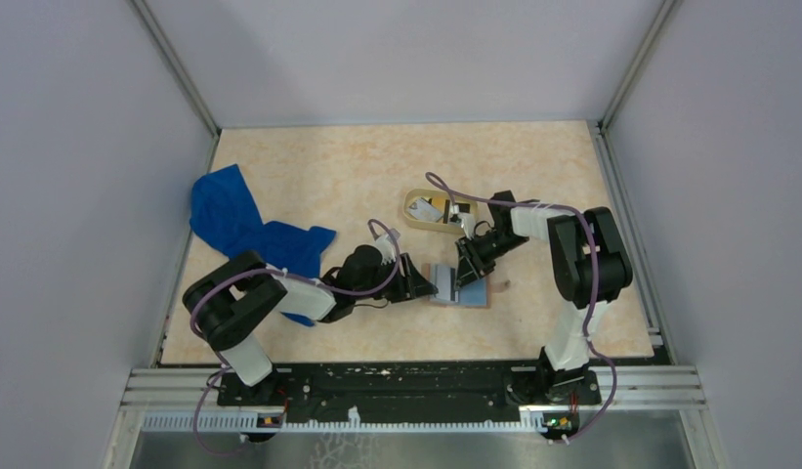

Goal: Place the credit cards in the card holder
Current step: Close the card holder at the center of the board.

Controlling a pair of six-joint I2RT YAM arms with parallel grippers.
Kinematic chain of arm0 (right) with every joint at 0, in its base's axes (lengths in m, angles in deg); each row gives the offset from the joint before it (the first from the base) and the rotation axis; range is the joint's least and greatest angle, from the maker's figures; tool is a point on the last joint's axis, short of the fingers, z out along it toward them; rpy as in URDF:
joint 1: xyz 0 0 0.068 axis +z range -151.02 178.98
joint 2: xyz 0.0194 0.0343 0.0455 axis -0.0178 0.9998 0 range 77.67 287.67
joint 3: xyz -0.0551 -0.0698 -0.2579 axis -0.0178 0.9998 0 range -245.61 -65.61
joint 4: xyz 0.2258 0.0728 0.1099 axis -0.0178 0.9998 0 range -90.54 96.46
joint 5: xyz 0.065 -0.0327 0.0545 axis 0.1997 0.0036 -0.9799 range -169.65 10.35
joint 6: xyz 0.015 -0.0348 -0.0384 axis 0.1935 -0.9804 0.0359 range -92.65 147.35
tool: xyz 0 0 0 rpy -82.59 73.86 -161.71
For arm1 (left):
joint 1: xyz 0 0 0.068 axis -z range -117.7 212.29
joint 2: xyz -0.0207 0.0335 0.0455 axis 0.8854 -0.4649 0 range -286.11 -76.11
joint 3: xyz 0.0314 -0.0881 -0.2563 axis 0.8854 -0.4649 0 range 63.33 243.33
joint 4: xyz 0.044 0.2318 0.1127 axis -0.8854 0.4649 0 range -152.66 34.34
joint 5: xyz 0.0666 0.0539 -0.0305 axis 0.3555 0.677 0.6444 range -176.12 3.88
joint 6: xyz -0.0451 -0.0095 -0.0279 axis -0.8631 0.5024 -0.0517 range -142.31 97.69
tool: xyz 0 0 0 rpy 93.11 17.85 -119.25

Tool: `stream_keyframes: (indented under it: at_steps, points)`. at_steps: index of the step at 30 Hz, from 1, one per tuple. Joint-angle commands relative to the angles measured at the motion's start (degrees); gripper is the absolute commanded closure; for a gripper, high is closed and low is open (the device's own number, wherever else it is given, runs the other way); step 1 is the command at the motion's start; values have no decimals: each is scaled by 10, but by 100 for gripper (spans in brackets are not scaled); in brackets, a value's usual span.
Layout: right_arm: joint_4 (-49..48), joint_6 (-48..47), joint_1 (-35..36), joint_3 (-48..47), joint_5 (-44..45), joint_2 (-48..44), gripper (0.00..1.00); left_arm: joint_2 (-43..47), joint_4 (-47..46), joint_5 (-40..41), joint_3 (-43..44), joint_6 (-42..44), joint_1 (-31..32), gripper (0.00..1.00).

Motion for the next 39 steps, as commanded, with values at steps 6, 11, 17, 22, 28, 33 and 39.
stream_keyframes:
  at_steps: [6,11,17,22,28,33,39]
  points:
    - [19,-29,-2,-17,-20,14,70,-29,-81,-13,10,-24,1,42]
    - [21,-29,-2,-17,-25,15,70,-54,-43,-1,40,-17,3,43]
    - [24,-30,-2,-20,-28,13,70,-47,50,51,79,23,21,57]
    - [32,-40,-3,-24,-21,-14,66,-36,116,87,98,53,24,77]
    - [26,-59,-11,-17,13,-113,59,14,211,144,100,92,30,88]
    - [0,-62,-15,-1,9,-202,58,56,325,214,131,131,48,91]
    - [-15,-45,-32,0,44,-230,57,48,519,297,222,175,73,90]
